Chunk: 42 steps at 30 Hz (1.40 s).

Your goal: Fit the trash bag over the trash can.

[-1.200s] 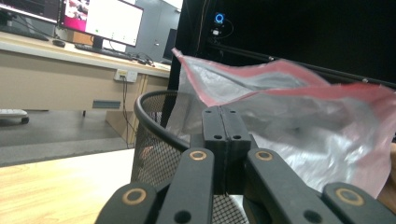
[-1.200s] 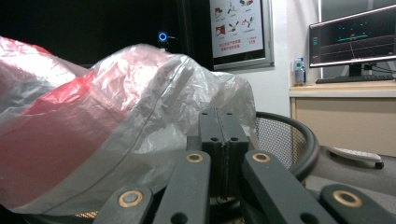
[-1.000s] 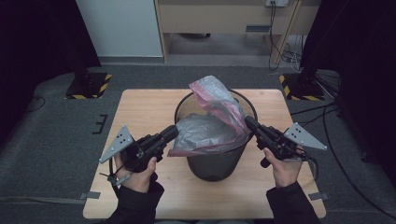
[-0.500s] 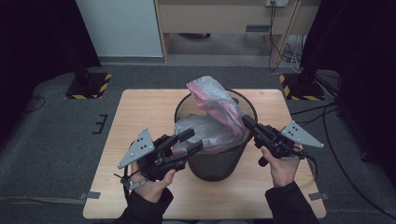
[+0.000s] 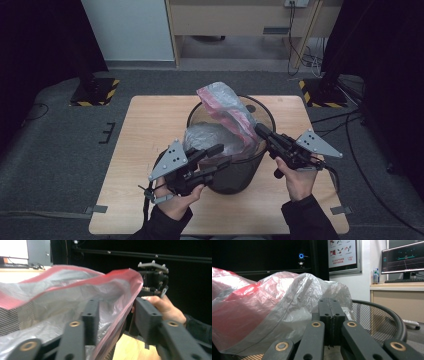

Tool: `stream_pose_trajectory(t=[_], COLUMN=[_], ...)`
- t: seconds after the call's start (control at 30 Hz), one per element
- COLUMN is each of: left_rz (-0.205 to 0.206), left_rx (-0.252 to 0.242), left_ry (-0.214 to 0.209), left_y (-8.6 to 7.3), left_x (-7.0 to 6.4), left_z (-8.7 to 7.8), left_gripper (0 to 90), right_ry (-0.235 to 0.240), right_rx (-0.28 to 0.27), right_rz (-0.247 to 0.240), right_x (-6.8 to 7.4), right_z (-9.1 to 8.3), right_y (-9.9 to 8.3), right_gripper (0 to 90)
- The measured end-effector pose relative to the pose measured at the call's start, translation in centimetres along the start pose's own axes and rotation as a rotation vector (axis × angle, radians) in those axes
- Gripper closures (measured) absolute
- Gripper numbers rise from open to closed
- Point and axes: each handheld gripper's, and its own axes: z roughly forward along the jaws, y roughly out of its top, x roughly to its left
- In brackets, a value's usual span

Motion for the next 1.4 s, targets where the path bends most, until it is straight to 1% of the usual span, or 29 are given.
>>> stream_pose_trajectory(t=[0.03, 0.13, 0.2, 0.27, 0.33, 0.37, 0.43, 0.57, 0.6, 0.63, 0.7, 0.73, 0.8, 0.87, 0.9, 0.93, 0.97, 1.03, 1.1, 1.17, 1.3, 1.4], left_rz=[-0.011, -0.048, -0.073, -0.089, -0.116, -0.126, -0.129, -0.130, -0.127, -0.135, -0.144, -0.154, -0.167, -0.178, -0.176, -0.180, -0.193, -0.187, -0.192, -0.177, -0.184, -0.193], left_rx=[0.006, 0.011, 0.002, -0.004, -0.021, -0.028, -0.038, -0.044, -0.045, -0.053, -0.057, -0.063, -0.062, -0.058, -0.053, -0.046, -0.047, -0.038, -0.030, -0.016, -0.004, 0.002], left_ry=[-0.008, -0.012, 0.000, 0.023, 0.042, 0.056, 0.087, 0.168, 0.189, 0.212, 0.248, 0.262, 0.303, 0.333, 0.349, 0.360, 0.363, 0.384, 0.392, 0.415, 0.420, 0.407], left_y=[0.0, -0.2, -0.4, -0.4, -0.4, -0.4, -0.3, -0.1, -0.1, -0.2, -0.3, -0.4, -0.7, -1.2, -1.4, -1.7, -2.0, -2.4, -2.7, -3.0, -3.7, -4.1], left_x=[0.1, 0.5, 0.7, 1.0, 1.4, 1.5, 1.9, 2.8, 3.2, 3.7, 4.4, 4.9, 5.8, 6.6, 7.0, 7.4, 7.7, 8.2, 8.4, 8.6, 9.0, 9.1], left_z=[0.0, -0.3, -0.5, -0.7, -1.0, -1.3, -1.7, -2.7, -3.1, -3.5, -4.0, -4.3, -4.9, -5.3, -5.4, -5.4, -5.5, -5.5, -5.5, -5.5, -5.5, -5.2], left_gripper=[68.2, 85.1, 89.4, 90.0, 90.0, 90.0, 90.0, 90.0, 90.0, 90.0, 90.0, 90.0, 90.0, 90.0, 90.0, 90.0, 90.0, 90.0, 90.0, 90.0, 90.0, 90.0], right_ry=[0.003, 0.015, 0.022, 0.025, 0.024, 0.028, 0.024, 0.030, 0.029, 0.029, 0.025, 0.022, 0.014, -0.001, -0.008, -0.014, -0.020, -0.031, -0.039, -0.044, -0.045, -0.056], right_rx=[-0.003, -0.007, -0.009, -0.012, -0.018, -0.022, -0.028, -0.033, -0.034, -0.030, -0.030, -0.029, -0.029, -0.032, -0.033, -0.036, -0.036, -0.034, -0.029, -0.025, -0.028, -0.027], right_rz=[-0.010, -0.018, -0.018, -0.016, -0.012, -0.001, -0.002, -0.006, -0.007, -0.004, 0.001, 0.004, 0.008, 0.013, 0.015, 0.017, 0.017, 0.021, 0.022, 0.025, 0.033, 0.028], right_x=[0.0, 0.0, 0.0, -0.1, -0.3, -0.4, -0.6, -0.7, -0.8, -0.9, -1.0, -1.1, -1.5, -1.9, -2.1, -2.3, -2.5, -2.8, -3.1, -3.3, -3.5, -3.4], right_z=[0.0, -0.1, -0.2, -0.3, -0.6, -0.7, -1.1, -1.5, -1.6, -1.7, -1.9, -2.0, -2.2, -2.5, -2.6, -2.7, -2.8, -2.8, -2.9, -2.9, -3.0, -3.0], right_y=[0.0, 0.0, 0.0, 0.0, 0.0, 0.0, 0.2, 0.5, 0.5, 0.5, 0.5, 0.5, 0.5, 0.4, 0.3, 0.3, 0.2, -0.1, -0.4, -0.6, -1.0, -1.0], right_gripper=[90.0, 90.0, 90.0, 90.0, 90.0, 90.0, 90.0, 90.0, 90.0, 90.0, 90.0, 90.0, 90.0, 90.0, 90.0, 90.0, 90.0, 90.0, 90.0, 90.0, 90.0, 90.0])
